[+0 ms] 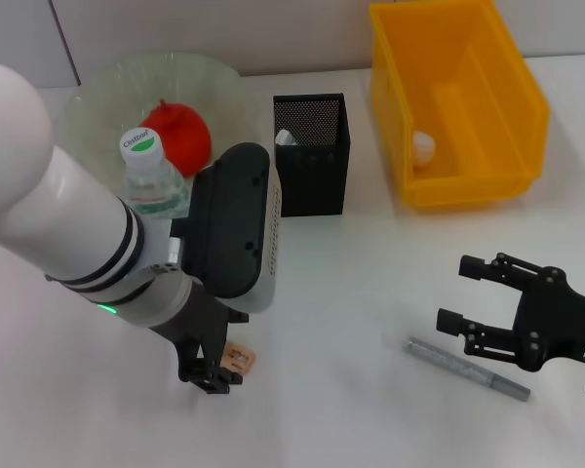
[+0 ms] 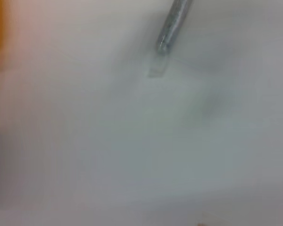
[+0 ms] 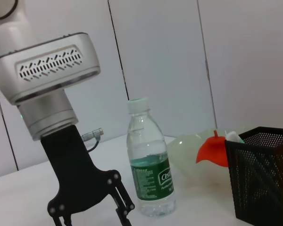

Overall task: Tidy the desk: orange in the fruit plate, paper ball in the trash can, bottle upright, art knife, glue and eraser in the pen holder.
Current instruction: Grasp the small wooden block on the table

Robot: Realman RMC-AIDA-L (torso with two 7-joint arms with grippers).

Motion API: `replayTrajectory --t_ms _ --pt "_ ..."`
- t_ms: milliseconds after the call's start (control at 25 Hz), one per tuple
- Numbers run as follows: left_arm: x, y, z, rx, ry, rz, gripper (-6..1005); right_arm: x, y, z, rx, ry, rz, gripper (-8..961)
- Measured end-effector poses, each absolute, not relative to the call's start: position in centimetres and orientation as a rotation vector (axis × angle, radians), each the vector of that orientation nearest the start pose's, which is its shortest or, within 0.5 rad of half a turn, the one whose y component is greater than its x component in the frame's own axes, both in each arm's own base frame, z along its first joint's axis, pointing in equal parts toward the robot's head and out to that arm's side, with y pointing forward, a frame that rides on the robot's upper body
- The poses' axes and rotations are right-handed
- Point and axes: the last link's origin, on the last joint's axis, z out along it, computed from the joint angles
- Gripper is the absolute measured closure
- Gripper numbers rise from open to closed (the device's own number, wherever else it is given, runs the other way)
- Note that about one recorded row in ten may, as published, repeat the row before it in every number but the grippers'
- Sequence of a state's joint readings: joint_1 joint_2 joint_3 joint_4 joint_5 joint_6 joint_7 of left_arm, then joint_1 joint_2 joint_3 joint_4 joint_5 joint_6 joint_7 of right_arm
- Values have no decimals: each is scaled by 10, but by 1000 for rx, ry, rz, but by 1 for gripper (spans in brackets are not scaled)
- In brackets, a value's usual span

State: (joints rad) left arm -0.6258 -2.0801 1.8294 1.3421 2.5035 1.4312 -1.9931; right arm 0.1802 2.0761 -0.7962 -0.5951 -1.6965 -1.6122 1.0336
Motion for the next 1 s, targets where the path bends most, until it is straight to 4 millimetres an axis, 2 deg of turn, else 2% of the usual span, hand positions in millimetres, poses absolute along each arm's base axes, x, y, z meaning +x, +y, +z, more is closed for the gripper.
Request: replayTrajectory --t_ms 240,840,1000 --pt "-152 317 -84 -2996 381 772 338 329 233 1 -2493 568 837 155" --pt "-153 320 -86 -2999 394 782 375 329 232 1 -2499 568 836 154" --pt "-154 322 -87 -2999 394 792 484 329 232 1 -2499 568 836 154"
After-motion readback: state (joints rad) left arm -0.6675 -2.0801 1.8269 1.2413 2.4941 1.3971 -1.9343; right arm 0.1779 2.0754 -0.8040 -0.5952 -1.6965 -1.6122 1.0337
